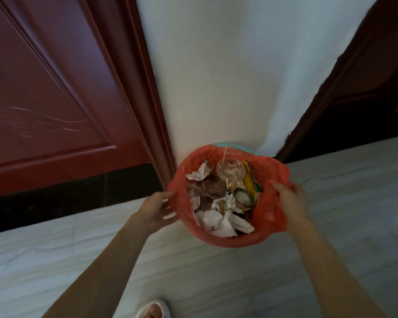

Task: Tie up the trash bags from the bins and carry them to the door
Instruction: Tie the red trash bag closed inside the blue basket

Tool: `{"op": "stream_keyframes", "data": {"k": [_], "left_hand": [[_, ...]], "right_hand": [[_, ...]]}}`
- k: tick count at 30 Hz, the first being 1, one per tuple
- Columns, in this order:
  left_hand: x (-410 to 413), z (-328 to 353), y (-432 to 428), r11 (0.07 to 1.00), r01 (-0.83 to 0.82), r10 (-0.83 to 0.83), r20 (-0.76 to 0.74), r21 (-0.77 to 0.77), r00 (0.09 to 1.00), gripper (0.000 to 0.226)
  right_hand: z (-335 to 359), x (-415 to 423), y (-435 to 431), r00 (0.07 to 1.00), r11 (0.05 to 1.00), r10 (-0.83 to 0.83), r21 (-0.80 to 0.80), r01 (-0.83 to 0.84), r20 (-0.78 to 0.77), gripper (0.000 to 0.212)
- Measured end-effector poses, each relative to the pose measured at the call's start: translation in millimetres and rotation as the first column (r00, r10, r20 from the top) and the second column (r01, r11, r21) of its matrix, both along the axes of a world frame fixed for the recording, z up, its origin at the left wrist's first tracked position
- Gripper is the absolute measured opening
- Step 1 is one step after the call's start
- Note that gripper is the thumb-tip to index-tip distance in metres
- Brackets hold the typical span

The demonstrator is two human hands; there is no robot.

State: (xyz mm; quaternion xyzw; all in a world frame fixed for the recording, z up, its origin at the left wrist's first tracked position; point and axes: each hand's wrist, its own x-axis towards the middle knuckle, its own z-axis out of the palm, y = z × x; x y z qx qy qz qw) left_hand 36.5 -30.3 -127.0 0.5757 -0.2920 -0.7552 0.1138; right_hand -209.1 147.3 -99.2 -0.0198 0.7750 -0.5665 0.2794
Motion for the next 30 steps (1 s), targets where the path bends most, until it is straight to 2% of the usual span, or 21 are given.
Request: {"op": "stream_keyframes", "data": {"k": [2,3,5,6,10,13,16,18,20,22,24,26,30], "left_hand": [[1.6,1.7,-8.9,0.998,-0.065,0.065,-0.018,-0.016,0.998,0.008],[2.2,1.5,-14.3,0.992,-0.121,0.120,-0.029,-0.025,0.992,0.006],[2.4,4.0,-21.1,0.986,-0.167,0.167,-0.074,0.013,0.983,0.008],[3.2,8.1,-21.5,0.989,-0.141,0.145,-0.096,0.052,0.985,0.014],[9.9,29.7,-20.9,0.992,0.033,-0.017,-0.130,0.125,0.991,0.024],[7.5,56.9,-23.4,0.991,0.133,-0.129,-0.128,0.021,0.983,0.005],[-19.2,87.5,-22.9,0.943,0.197,-0.228,-0.090,-0.268,0.970,0.020],[-42.3,106.3,-14.8,0.878,0.257,-0.291,-0.025,-0.403,0.956,0.031],[-58.3,120.8,-4.5,0.827,0.353,-0.374,0.042,-0.438,0.927,0.032],[-65.1,129.4,2.0,0.830,0.417,-0.444,0.015,-0.371,0.896,0.029],[-69.1,140.4,2.7,0.757,0.547,-0.570,0.050,-0.357,0.820,0.028],[-76.3,148.3,-1.9,0.634,0.644,-0.640,0.177,-0.429,0.748,0.029],[-92.7,160.6,1.6,0.387,0.661,-0.578,0.390,-0.643,0.717,0.018]], "right_hand": [[2.5,-1.3,8.9,0.994,0.998,0.047,0.053,-0.042,-0.098,0.012],[2.3,-1.9,13.3,0.991,0.994,0.064,0.100,-0.052,-0.121,0.006],[-6.7,-5.7,24.2,0.990,0.976,0.072,0.215,-0.044,-0.125,0.031],[-8.7,-6.4,30.6,0.992,0.966,0.072,0.253,-0.043,-0.107,0.038],[16.1,5.7,47.6,0.978,0.938,0.163,0.327,-0.113,-0.129,0.021],[52.2,2.7,25.7,0.963,0.972,0.178,0.188,-0.140,-0.203,0.015],[83.7,-1.1,-23.6,0.988,0.984,0.095,-0.140,-0.112,-0.123,0.008],[97.2,3.5,-52.4,0.991,0.946,0.133,-0.295,-0.132,-0.018,0.007],[102.0,9.9,-67.7,0.966,0.898,0.241,-0.399,-0.184,0.098,0.013],[103.9,17.3,-68.5,0.934,0.855,0.333,-0.460,-0.241,0.128,0.025],[98.6,21.1,-57.9,0.924,0.850,0.375,-0.427,-0.309,0.078,0.030],[95.6,24.6,-45.3,0.908,0.862,0.420,-0.309,-0.403,-0.013,0.025],[99.0,22.5,-34.9,0.816,0.857,0.430,-0.111,-0.504,-0.386,0.012]]}}
